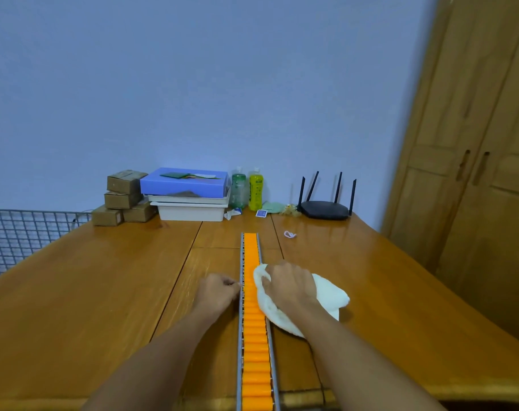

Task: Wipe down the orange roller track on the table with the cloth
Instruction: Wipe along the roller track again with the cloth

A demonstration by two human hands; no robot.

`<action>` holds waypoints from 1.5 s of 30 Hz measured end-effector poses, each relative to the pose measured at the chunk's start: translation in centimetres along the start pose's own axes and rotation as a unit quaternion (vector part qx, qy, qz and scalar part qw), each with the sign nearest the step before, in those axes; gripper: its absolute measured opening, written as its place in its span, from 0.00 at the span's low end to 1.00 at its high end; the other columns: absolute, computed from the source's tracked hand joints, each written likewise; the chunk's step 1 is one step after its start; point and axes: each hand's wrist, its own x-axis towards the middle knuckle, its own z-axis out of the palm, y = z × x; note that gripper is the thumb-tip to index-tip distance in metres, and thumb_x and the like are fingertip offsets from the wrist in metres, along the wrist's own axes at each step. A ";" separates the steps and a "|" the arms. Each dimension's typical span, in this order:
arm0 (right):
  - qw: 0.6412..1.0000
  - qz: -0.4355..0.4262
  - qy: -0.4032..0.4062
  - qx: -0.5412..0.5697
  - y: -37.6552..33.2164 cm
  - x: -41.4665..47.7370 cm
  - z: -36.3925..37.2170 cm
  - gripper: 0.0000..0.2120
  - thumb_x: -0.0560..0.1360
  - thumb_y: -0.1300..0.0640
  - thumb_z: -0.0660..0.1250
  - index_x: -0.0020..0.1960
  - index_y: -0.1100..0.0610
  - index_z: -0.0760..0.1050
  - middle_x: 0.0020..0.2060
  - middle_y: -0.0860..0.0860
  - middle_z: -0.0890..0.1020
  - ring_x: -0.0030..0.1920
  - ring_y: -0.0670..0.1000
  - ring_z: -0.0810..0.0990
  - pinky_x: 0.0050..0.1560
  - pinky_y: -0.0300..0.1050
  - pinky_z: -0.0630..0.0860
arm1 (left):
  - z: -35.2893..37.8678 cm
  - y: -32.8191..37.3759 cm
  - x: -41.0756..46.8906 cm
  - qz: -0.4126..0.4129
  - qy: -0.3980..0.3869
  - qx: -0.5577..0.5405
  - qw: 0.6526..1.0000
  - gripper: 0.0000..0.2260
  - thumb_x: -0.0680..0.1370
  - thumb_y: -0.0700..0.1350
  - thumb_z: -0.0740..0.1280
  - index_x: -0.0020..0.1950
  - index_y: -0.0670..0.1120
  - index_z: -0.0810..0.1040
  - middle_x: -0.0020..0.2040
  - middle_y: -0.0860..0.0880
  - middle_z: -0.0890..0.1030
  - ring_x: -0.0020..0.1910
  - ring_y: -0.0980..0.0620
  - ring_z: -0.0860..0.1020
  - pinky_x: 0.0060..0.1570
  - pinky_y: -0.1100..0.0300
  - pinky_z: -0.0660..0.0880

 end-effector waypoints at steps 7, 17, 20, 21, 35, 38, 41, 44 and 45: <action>1.000 0.014 0.013 -0.018 1.8 -3.0 -1.9 0.12 0.82 0.49 0.61 0.56 0.51 0.81 0.45 0.49 0.81 0.41 0.51 0.80 0.36 0.43 0.70 | -0.3 0.6 -2.2 -0.008 -0.006 0.034 0.999 0.07 0.81 0.46 0.69 0.45 0.47 0.83 0.45 0.42 0.85 0.38 0.51 0.79 0.40 0.56 0.77; 0.996 0.021 0.066 0.063 -1.0 -5.8 -6.6 0.14 0.81 0.45 0.60 0.54 0.49 0.82 0.46 0.50 0.83 0.42 0.53 0.80 0.37 0.45 0.67 | -1.3 0.8 -7.5 0.009 -0.010 0.033 0.999 0.05 0.81 0.46 0.70 0.48 0.48 0.84 0.42 0.48 0.85 0.43 0.51 0.83 0.41 0.57 0.79; 0.995 0.006 0.060 0.082 -2.6 -6.8 -6.8 0.13 0.80 0.46 0.60 0.52 0.50 0.82 0.45 0.51 0.83 0.43 0.56 0.81 0.37 0.46 0.69 | -1.6 0.9 -8.9 0.015 -0.011 0.028 0.999 0.06 0.81 0.45 0.69 0.48 0.47 0.85 0.40 0.50 0.84 0.39 0.54 0.81 0.35 0.62 0.71; 0.995 0.000 0.054 0.085 -3.1 -7.2 -6.8 0.14 0.80 0.46 0.60 0.53 0.50 0.82 0.45 0.51 0.83 0.43 0.56 0.81 0.37 0.46 0.70 | -1.7 0.9 -9.3 0.016 -0.015 0.023 1.000 0.07 0.81 0.44 0.69 0.46 0.46 0.85 0.39 0.50 0.83 0.38 0.55 0.80 0.35 0.62 0.71; 0.994 0.006 -0.019 0.108 -4.9 -9.1 -4.6 0.14 0.80 0.46 0.61 0.57 0.51 0.81 0.47 0.52 0.83 0.46 0.56 0.81 0.38 0.45 0.68 | -1.4 0.4 -10.6 0.015 -0.002 -0.019 1.000 0.15 0.80 0.41 0.67 0.34 0.40 0.79 0.32 0.42 0.79 0.33 0.51 0.72 0.34 0.55 0.68; 0.997 0.001 -0.006 0.080 -4.1 -9.6 -4.7 0.14 0.80 0.46 0.62 0.59 0.50 0.81 0.48 0.52 0.83 0.43 0.54 0.78 0.36 0.45 0.65 | -1.4 0.7 -10.7 0.009 -0.004 -0.004 1.000 0.10 0.80 0.42 0.68 0.41 0.42 0.85 0.36 0.47 0.83 0.36 0.50 0.78 0.36 0.58 0.72; 0.999 -0.002 -0.002 0.048 -3.6 -10.1 -5.0 0.14 0.80 0.47 0.62 0.60 0.50 0.80 0.49 0.52 0.83 0.45 0.56 0.81 0.37 0.46 0.67 | -1.3 1.3 -11.2 0.000 -0.001 0.013 1.000 0.09 0.82 0.46 0.68 0.45 0.45 0.86 0.38 0.48 0.83 0.38 0.53 0.79 0.36 0.61 0.71; 1.000 0.001 0.000 0.001 -3.2 -10.8 -5.2 0.12 0.81 0.49 0.61 0.56 0.51 0.81 0.45 0.51 0.83 0.40 0.54 0.78 0.37 0.45 0.69 | -1.1 1.6 -11.6 -0.012 0.006 0.025 1.000 0.09 0.83 0.46 0.67 0.47 0.45 0.85 0.39 0.50 0.81 0.38 0.55 0.77 0.35 0.62 0.70; 1.000 0.002 0.002 -0.014 -3.0 -11.0 -5.4 0.11 0.81 0.50 0.61 0.55 0.52 0.81 0.44 0.51 0.83 0.38 0.54 0.77 0.36 0.45 0.69 | -1.1 1.6 -11.7 -0.012 0.006 0.030 0.999 0.09 0.83 0.46 0.67 0.48 0.45 0.85 0.40 0.49 0.82 0.39 0.54 0.78 0.37 0.61 0.72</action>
